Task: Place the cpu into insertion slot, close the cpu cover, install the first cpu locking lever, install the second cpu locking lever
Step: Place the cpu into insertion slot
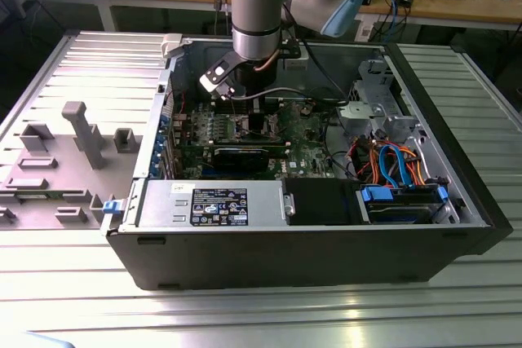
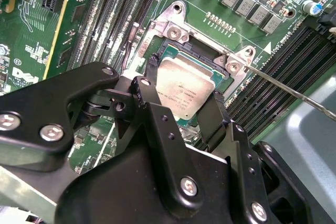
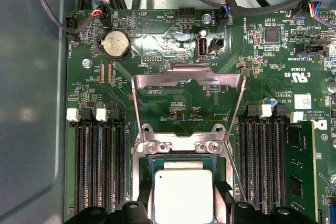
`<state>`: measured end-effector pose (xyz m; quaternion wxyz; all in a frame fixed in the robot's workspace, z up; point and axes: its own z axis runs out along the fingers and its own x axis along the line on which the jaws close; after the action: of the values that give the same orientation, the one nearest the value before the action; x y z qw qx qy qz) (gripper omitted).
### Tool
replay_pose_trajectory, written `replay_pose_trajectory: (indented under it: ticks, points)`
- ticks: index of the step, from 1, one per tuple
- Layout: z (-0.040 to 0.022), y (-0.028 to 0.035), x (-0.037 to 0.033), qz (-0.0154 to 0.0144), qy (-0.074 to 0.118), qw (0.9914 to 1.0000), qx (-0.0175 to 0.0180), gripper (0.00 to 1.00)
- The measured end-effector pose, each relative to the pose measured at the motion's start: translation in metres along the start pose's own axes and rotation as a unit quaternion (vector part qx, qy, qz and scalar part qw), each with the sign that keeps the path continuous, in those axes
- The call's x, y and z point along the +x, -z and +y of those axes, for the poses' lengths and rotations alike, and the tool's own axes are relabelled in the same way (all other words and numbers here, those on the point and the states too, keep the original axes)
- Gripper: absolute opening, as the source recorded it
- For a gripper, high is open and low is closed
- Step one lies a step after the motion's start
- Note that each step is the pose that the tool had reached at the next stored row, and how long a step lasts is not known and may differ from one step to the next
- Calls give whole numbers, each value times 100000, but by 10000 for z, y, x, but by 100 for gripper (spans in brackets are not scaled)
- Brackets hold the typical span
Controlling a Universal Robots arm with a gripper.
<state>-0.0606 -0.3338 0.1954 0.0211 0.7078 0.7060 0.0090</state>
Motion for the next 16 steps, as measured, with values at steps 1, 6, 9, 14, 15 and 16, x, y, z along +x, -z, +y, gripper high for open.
replay_pose_trajectory:
  ticks: [1,6,9,14,15,16]
  points:
    - [0,0,0,1,1,100000,-2,55]
    - [0,-1,0,0,-1,100000,1,55]
    - [0,-1,0,-1,0,100000,2,55]
    - [0,-3,0,-15,3,100000,-22,55]
    - [1,-6,1,52,-1,100000,-34,55]
    - [1,-6,2,47,0,100000,-28,62]
